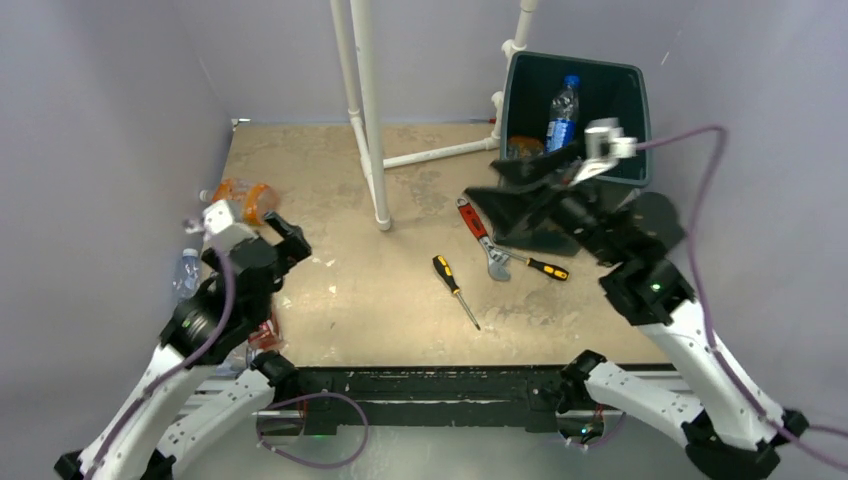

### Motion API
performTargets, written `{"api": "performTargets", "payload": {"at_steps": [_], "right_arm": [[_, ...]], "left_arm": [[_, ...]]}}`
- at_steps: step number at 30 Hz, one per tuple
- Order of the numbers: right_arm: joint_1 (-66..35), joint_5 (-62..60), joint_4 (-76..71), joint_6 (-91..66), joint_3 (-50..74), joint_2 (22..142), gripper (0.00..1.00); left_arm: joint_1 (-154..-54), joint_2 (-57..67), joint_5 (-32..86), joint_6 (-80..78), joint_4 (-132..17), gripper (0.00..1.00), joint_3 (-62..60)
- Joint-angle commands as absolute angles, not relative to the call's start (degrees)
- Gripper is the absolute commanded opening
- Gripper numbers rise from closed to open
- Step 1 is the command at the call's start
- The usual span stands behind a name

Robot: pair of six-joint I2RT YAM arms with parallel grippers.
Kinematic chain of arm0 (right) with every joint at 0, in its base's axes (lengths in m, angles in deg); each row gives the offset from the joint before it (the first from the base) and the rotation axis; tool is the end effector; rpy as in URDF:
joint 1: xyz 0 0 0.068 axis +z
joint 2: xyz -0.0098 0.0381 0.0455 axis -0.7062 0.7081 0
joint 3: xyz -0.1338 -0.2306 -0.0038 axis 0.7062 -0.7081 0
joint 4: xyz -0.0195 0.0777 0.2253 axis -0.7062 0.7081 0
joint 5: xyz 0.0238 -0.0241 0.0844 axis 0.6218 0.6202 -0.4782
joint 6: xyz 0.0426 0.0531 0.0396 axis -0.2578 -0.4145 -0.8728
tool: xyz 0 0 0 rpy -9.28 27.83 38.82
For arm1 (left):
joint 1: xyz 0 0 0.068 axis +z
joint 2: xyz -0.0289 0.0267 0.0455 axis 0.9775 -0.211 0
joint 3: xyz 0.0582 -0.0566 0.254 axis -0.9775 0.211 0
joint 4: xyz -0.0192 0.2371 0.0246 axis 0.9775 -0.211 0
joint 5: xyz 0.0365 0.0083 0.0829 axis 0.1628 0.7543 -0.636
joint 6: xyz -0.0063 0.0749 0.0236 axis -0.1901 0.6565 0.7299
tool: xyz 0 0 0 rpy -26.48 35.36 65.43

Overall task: Put the plastic bottles in the bin
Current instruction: Place the plastic bottle in the trash bin.

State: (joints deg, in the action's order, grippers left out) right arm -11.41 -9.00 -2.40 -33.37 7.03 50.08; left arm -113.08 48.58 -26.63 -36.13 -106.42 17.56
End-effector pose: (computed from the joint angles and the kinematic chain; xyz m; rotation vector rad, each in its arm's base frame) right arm 0.1282 0.1064 0.4946 -0.3108 1.2589 1.0900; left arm 0.1043 -0.0147 0.3367 -0.6646 1.7523 -0.1850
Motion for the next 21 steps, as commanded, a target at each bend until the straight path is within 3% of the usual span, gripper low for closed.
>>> {"api": "performTargets", "payload": {"at_steps": [1, 6, 15, 18, 21], "right_arm": [[2.7, 0.0, 1.1, -31.2, 1.2, 52.7, 0.96], [19.7, 15.5, 2.6, -30.0, -3.4, 57.2, 0.97], [21.0, 16.1, -5.5, -35.4, -18.0, 53.1, 0.99], [21.0, 16.3, -5.6, -36.3, -20.6, 51.4, 0.99], [21.0, 15.4, -6.1, -37.2, -23.4, 49.9, 0.99]], "left_arm": [[-113.0, 35.8, -26.6, -40.1, -112.4, 0.99, 13.8], [-113.0, 30.2, -31.2, -43.4, -117.7, 0.99, 11.3], [-110.1, 28.7, -36.2, -46.5, -119.7, 0.99, 13.5], [-100.9, 29.0, -29.6, -40.6, -113.9, 0.99, 17.7], [-85.0, 28.0, -16.9, -33.8, -107.8, 0.99, 21.5]]}}
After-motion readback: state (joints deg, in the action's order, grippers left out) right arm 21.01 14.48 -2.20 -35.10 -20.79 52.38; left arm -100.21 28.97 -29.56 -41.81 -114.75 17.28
